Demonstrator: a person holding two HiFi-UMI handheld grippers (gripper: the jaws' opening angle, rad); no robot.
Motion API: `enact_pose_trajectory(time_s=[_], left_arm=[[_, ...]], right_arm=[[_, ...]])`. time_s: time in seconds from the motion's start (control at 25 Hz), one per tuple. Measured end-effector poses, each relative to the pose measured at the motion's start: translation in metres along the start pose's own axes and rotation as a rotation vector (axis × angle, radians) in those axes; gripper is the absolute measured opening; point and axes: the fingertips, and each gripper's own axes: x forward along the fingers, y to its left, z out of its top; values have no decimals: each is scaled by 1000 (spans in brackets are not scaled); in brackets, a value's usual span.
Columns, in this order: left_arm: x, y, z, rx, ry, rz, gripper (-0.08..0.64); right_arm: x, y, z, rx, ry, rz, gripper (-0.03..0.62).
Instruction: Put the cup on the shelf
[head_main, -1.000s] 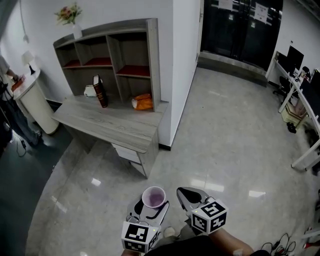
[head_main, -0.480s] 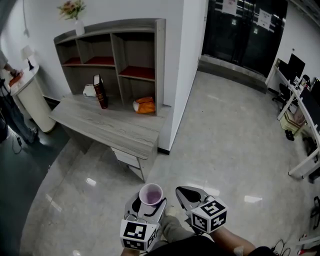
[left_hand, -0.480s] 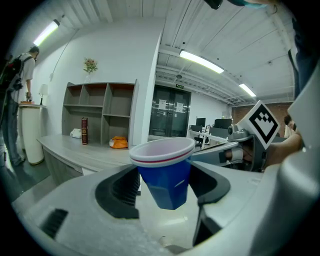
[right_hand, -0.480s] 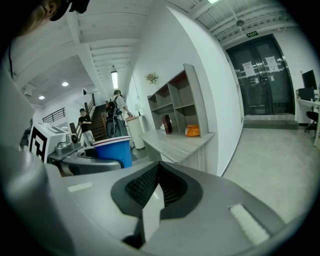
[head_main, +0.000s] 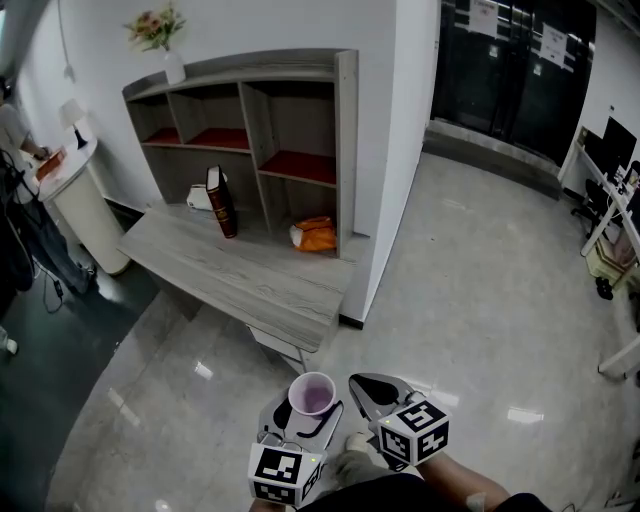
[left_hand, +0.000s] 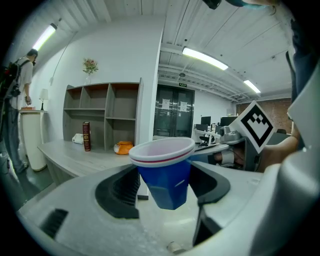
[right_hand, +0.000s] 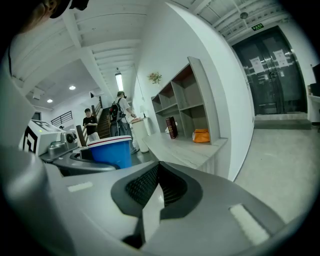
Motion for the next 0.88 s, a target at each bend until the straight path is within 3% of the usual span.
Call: enact_pose_trajectory(time_s=[0.88], left_arm=[[107, 65, 52, 9, -8, 74, 293]], right_arm=[[68, -84, 64, -11, -29, 56, -2]])
